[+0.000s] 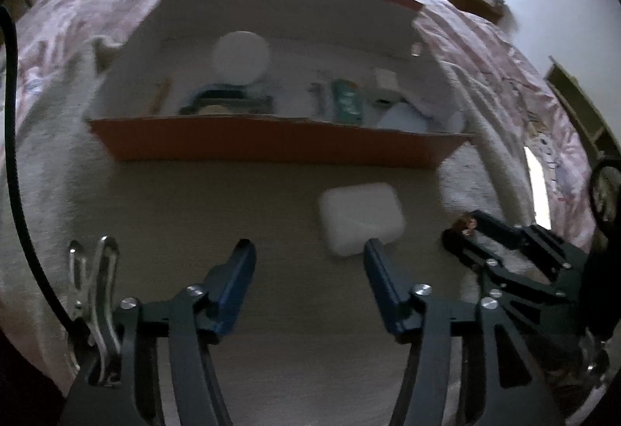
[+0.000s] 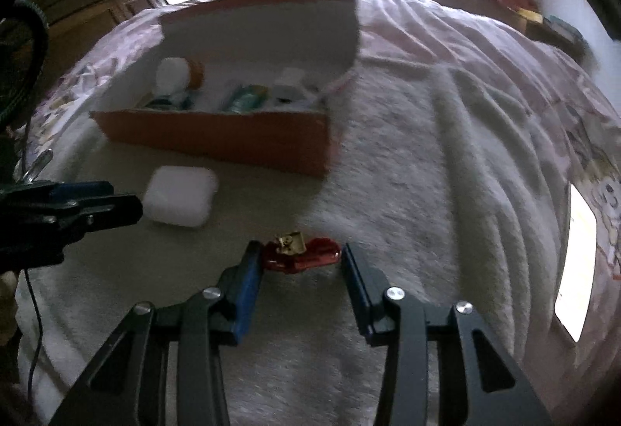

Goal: Organize rigid objects
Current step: 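Grasp the red trinket with the right gripper while the left grasps the white earbud case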

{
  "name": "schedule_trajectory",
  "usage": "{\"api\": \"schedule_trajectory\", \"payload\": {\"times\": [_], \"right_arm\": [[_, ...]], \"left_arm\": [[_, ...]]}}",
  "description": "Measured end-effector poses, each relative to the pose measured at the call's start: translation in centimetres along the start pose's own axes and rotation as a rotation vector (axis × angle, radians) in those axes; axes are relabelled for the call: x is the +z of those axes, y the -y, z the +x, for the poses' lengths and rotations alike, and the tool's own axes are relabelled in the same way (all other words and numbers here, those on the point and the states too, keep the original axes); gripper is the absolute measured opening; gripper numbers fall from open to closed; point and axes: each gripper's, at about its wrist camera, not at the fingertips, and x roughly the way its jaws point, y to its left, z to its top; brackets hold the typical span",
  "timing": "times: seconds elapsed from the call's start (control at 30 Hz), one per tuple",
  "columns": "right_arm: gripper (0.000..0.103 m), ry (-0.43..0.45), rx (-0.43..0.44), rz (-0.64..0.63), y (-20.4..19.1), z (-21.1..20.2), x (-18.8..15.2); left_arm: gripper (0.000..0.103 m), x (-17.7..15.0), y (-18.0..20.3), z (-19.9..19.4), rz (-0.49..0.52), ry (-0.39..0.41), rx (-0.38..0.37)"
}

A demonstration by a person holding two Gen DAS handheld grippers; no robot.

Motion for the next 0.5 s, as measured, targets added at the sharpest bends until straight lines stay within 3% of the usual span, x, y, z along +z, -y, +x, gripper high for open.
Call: {"api": "schedule_trajectory", "payload": {"times": [0.17,0.23,0.5], "right_arm": [[0.044,-0.009,-0.003,0.024,1.0,-0.2,-0.6],[0.044,-0.014,-0.002,0.031,1.1,-0.2,-0.6],[0.044,0.001,0.001,0.024,1.1,-0.3,-1.1]], "left_arm": [[0.068,0.4,1.8,0.9,0.028,-0.002,0.000],[0.078,0.6,2.6,1.2,0.049,0.009,0.017],[0.079,1.1,4.2,2.9,0.097,0.012,0.086]]}}
